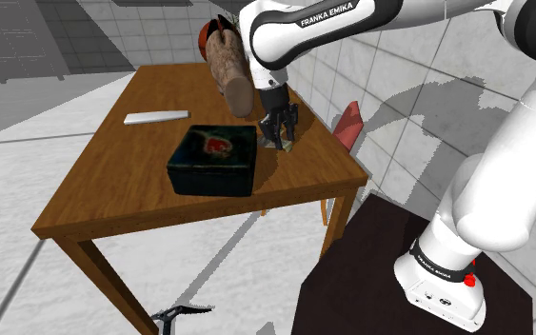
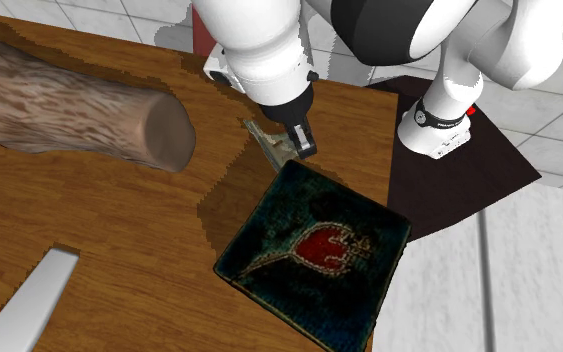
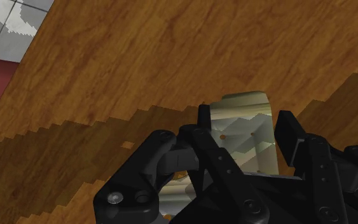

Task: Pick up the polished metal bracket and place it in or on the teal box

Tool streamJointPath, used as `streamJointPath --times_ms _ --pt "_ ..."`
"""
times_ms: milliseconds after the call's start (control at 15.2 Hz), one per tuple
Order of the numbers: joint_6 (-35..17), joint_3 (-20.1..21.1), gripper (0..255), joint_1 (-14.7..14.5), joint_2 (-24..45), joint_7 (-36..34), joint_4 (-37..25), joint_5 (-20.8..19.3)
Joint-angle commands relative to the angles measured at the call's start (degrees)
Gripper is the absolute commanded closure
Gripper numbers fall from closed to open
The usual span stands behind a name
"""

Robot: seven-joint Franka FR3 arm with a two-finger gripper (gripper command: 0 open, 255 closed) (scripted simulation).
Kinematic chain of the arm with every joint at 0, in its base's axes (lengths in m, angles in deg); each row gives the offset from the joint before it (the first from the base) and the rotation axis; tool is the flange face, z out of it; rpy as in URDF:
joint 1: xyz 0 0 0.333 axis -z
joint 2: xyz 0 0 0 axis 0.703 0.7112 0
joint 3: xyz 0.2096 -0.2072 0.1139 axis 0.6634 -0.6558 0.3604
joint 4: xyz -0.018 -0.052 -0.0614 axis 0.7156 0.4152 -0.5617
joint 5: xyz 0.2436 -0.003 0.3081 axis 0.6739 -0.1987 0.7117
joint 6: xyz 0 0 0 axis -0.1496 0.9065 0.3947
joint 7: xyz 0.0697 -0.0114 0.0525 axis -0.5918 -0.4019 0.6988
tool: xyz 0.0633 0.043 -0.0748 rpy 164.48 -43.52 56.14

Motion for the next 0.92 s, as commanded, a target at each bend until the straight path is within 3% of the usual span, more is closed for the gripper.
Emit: streamJointPath --times_ms 0,264,858 --pt "-0.02 -0.01 255 0.00 0.02 0.00 0.02 0.00" --pt "-0.02 -0.01 255 0.01 0.02 0.00 0.01 0.00" --pt "6.81 -0.01 255 0.01 -0.80 0.15 -6.00 0.04"
